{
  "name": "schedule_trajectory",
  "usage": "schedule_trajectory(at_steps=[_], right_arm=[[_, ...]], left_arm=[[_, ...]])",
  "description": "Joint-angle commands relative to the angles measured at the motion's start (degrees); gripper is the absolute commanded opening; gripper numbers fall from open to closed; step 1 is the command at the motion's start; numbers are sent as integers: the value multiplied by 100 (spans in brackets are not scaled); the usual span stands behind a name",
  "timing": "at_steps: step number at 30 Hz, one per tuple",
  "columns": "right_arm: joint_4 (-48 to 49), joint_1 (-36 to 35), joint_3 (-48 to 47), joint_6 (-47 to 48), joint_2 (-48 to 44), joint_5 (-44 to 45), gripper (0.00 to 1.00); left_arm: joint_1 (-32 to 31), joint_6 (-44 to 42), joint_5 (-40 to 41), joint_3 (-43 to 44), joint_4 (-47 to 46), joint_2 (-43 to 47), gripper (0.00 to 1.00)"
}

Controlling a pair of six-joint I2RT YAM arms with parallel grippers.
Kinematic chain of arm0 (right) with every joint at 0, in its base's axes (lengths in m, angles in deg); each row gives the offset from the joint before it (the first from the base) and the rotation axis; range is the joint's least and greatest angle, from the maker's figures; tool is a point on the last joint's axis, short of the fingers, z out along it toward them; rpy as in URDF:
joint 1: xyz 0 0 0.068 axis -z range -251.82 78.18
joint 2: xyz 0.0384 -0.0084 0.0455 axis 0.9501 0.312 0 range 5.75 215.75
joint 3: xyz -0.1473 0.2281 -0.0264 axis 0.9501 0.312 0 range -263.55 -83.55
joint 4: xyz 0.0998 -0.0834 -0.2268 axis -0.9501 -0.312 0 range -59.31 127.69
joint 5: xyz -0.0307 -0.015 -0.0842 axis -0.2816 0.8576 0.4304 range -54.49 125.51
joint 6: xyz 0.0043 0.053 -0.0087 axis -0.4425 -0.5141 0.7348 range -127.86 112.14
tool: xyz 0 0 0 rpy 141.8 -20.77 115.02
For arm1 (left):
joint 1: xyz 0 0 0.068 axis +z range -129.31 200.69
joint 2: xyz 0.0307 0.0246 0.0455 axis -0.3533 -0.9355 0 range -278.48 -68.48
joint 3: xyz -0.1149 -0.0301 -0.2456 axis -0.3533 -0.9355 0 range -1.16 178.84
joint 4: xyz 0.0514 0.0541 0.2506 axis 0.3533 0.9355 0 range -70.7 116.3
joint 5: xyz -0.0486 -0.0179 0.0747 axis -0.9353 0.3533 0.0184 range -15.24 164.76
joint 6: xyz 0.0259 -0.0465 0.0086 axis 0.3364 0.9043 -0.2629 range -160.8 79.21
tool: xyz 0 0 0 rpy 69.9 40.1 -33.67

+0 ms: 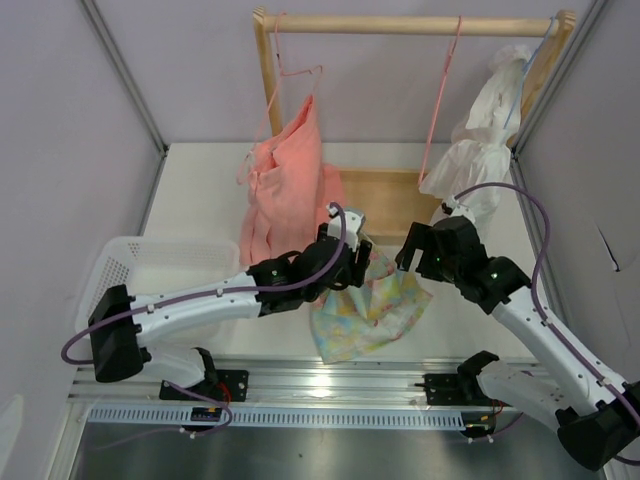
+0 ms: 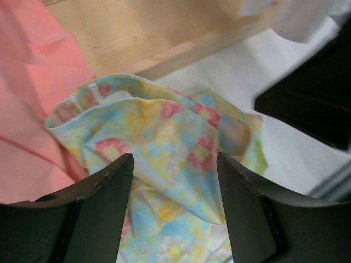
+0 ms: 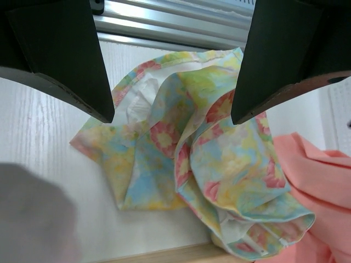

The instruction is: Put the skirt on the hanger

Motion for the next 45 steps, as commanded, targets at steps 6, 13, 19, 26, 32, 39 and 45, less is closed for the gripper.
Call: schedule_trajectory(at_steps=[6,13,19,26,32,39,45], right_arm=[[285,-952,-21,-660,304,610,91],[303,-1059,208,-828,410,628,83],[39,-1059,647,-925,-187,637,45],[-331,-848,1139,-1004,-741,646,14],[-375,-716,1333,-986,-882,602,11],[-296,-698,1315,-978,-830,549,11],[-287,-681,1359,-960,-829,558,11]], left_arm=[[1224,240,-423,246,350,-520,67],[1690,99,-661,1108,525,-1505,65],[1875,55,-740,1451,780,-1910,62],[1928,20,-749,1117,815,-1901,54],[2016,19,-731,810,798,-1884,52],[2130,-33,-837,801,877,-1902,55],[2148,-51,-636,783,1175,-1822,56]])
